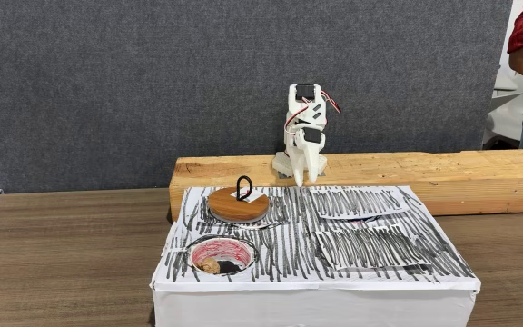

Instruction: Pick the brown debris from the hole.

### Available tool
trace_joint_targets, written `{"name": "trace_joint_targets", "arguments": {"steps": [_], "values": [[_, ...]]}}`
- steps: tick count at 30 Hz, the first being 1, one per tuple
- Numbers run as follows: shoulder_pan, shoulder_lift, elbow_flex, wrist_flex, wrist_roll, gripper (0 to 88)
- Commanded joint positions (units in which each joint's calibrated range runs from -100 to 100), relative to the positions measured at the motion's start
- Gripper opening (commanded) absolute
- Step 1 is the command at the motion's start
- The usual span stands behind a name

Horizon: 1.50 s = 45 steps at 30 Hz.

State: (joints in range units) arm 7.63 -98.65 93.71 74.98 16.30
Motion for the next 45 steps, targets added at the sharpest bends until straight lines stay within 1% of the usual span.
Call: {"name": "trace_joint_targets", "arguments": {"steps": [1,27,33,37,40,45], "values": [[-15.52,-0.42,0.12,-15.90,-19.00,40.6],[-15.52,-0.42,-0.32,-16.74,-18.53,40.5],[-15.30,-0.26,-9.62,-23.78,-18.48,39.9],[-15.23,1.25,-14.09,-25.29,-18.43,39.8],[-15.16,6.44,-15.25,-25.46,-18.38,39.8],[-14.57,19.59,-26.88,-25.46,-18.43,39.8]]}}
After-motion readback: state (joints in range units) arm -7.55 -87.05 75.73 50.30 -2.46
